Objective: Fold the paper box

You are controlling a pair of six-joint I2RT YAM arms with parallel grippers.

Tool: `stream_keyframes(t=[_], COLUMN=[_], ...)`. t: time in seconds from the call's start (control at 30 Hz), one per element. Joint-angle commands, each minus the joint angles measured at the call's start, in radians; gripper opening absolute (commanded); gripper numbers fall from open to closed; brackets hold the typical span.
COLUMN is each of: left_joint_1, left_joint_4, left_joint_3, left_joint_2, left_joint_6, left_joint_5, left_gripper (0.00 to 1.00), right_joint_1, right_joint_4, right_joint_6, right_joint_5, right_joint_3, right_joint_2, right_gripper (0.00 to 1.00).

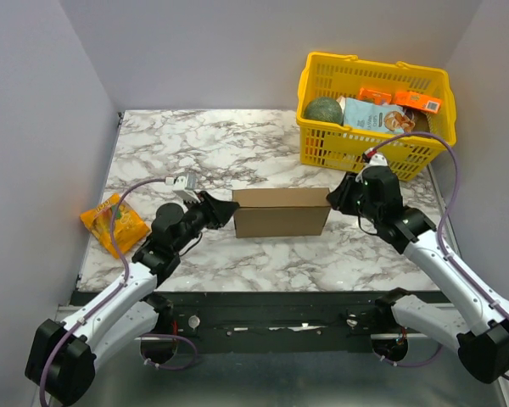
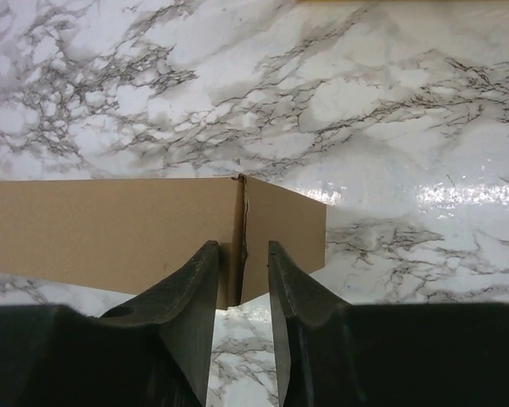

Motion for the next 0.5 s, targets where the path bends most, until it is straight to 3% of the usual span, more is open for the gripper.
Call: stream_keyframes(t=[0.0, 0.1, 0.33, 0.47], left_joint_1=[0.009, 0.013, 0.029, 0.038], left_joint_4=[-0.429, -0.445, -0.514, -0.581], left_joint_3=[0.041, 0.105, 0.257, 0.332], left_joint_2=[0.045, 0.065, 0.112, 0.125], left_joint_6=[0.106, 0.123, 0.191, 0.238], left_joint_5=[-0.053, -0.056, -0.070, -0.102], left_gripper=[0.36, 0.42, 0.71, 0.77], right_joint_1=[0.006, 0.003, -0.012, -0.036], right_joint_4=[-0.223, -0.220, -0.211, -0.198], right_joint_6=[-0.046, -0.059, -0.050, -0.041], right_joint_5=[-0.043, -0.056, -0.138, -0.190], right_joint_3=[0.062, 0.137, 0.188, 0.182], right_joint_2=[0.090, 0.106, 0.081, 0.058], right_gripper=[0.44, 0.55, 0.71, 0.77])
